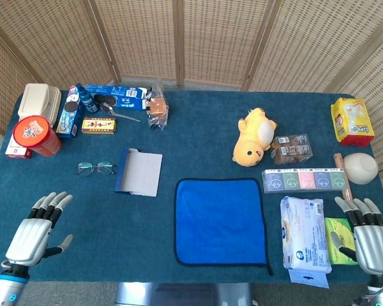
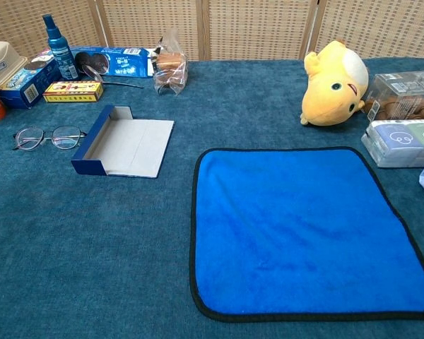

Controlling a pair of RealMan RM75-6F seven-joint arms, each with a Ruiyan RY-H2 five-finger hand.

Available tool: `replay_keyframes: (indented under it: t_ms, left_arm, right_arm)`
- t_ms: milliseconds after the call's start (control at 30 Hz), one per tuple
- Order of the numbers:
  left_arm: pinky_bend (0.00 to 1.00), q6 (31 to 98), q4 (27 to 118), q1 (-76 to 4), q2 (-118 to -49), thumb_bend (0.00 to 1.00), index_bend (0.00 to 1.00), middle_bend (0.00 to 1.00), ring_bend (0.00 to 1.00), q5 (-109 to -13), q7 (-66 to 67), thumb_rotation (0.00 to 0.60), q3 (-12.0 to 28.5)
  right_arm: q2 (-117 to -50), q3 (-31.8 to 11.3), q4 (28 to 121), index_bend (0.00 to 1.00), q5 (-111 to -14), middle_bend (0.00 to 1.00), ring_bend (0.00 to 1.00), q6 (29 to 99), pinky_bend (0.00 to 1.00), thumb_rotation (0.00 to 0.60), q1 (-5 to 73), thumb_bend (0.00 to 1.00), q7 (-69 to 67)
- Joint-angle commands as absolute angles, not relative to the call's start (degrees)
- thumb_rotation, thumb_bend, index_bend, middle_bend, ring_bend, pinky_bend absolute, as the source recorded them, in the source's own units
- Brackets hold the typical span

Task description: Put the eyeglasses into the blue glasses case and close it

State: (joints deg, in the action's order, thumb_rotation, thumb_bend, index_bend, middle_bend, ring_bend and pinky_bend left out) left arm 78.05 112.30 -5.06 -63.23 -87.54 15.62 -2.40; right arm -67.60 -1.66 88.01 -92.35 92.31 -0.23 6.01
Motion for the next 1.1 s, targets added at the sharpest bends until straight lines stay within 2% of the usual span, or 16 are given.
replay_keyframes:
  t_ms: [33,267,467,767,1100]
  left_arm:
    - [0.06,75.36,112.43,-7.09,-61.61,0.28,0.02,0.07,0.01,-84.84,14.77,0.565,-0.92]
    - [0.06,68.20,111.33,-11.76,-60.17,0.28,0.01,0.07,0.01,-78.28,11.00,0.567,2.01]
    - [0.07,59.73,107.57,-17.97,-60.70,0.28,0.01,0.07,0.01,-70.76,7.24,0.566,6.04]
    - [0.13,49.01,103.56,-25.04,-61.63,0.28,0.01,0.08,0.02,-65.71,-4.82,0.559,10.98]
    - [0.11,39.89,98.95,-30.74,-63.54,0.28,0.02,0.08,0.02,-61.69,-13.81,0.561,13.89]
  right_arm:
    - [-67.88,-1.68,87.79,0.16,-92.26,0.24,0.18,92.26,0.14,0.567,-0.24,0.31,5.87]
    - [-68.16,-1.91,87.27,0.16,-91.63,0.24,0.18,91.68,0.14,0.568,-0.06,0.31,5.74]
    - [-67.93,-2.08,87.45,0.16,-91.27,0.24,0.18,91.36,0.14,0.565,0.08,0.31,5.95]
    - [-67.78,-1.91,87.30,0.16,-90.71,0.24,0.18,92.39,0.14,0.568,-0.97,0.31,5.61]
    - [-67.47,-1.97,87.17,0.16,-90.51,0.24,0.18,93.07,0.14,0.567,-1.55,0.31,5.33]
